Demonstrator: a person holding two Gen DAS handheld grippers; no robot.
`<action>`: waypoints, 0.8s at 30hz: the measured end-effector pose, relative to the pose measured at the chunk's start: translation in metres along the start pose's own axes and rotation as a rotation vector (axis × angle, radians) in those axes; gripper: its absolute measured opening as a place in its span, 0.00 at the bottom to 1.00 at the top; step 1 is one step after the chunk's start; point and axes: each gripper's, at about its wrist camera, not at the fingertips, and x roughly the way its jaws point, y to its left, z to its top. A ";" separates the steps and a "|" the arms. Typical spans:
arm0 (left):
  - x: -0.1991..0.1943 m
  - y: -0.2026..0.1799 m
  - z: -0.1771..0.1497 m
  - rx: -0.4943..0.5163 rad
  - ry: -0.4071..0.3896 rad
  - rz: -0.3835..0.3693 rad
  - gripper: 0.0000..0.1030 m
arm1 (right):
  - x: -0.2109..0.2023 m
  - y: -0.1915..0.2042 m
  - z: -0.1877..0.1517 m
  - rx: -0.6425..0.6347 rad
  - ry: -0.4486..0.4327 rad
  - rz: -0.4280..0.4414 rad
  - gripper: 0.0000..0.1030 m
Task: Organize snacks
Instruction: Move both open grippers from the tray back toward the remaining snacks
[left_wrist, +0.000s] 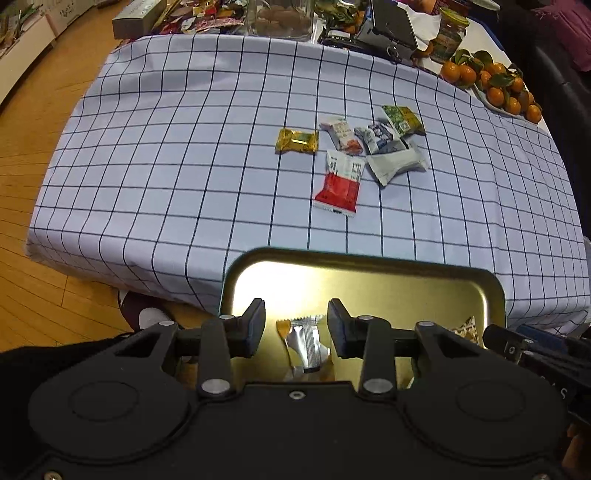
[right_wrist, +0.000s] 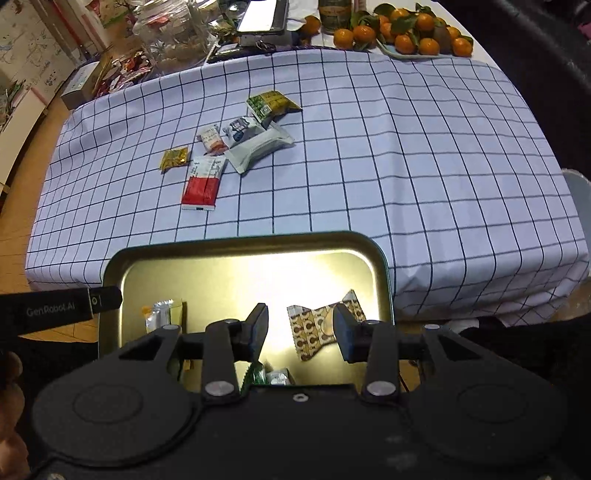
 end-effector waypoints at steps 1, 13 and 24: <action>0.000 0.000 0.005 0.002 -0.004 0.000 0.44 | 0.000 0.000 0.005 0.000 -0.004 0.004 0.44; 0.035 0.006 0.078 -0.017 -0.037 0.022 0.44 | 0.038 0.000 0.093 0.078 0.034 0.005 0.46; 0.083 0.013 0.146 -0.038 0.011 0.034 0.44 | 0.100 0.013 0.179 0.065 0.081 -0.042 0.46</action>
